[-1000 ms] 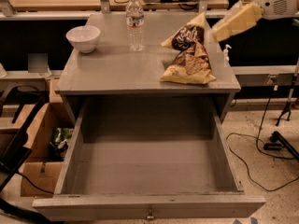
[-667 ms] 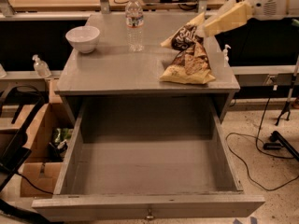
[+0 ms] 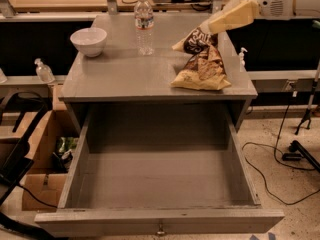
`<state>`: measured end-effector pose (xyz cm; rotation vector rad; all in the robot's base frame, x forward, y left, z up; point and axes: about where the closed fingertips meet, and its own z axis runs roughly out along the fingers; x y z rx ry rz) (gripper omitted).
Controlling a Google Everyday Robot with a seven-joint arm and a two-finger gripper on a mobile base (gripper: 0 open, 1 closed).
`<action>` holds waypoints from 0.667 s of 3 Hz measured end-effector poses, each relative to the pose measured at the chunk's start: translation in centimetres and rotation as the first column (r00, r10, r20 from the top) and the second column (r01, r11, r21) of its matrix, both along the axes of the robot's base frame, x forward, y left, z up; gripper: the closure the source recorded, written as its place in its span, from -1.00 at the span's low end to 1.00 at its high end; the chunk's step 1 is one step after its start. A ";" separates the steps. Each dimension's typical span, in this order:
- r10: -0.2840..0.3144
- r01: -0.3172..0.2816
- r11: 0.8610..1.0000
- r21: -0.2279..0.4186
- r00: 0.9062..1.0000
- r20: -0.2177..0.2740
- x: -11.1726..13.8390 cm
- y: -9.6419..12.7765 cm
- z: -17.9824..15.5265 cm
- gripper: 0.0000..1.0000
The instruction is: Place water bottle into top drawer
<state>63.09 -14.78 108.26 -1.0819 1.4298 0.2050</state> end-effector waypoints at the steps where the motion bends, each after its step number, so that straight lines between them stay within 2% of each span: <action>1: -0.043 0.046 0.992 0.117 0.999 -0.032 5.7 1.4 -1.5 -1.00; 2: -0.099 0.112 0.978 0.179 0.992 -0.079 11.2 2.9 -2.9 -1.00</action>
Offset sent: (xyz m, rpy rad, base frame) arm 0.1775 0.0405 -0.0450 0.2640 0.1173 -0.1900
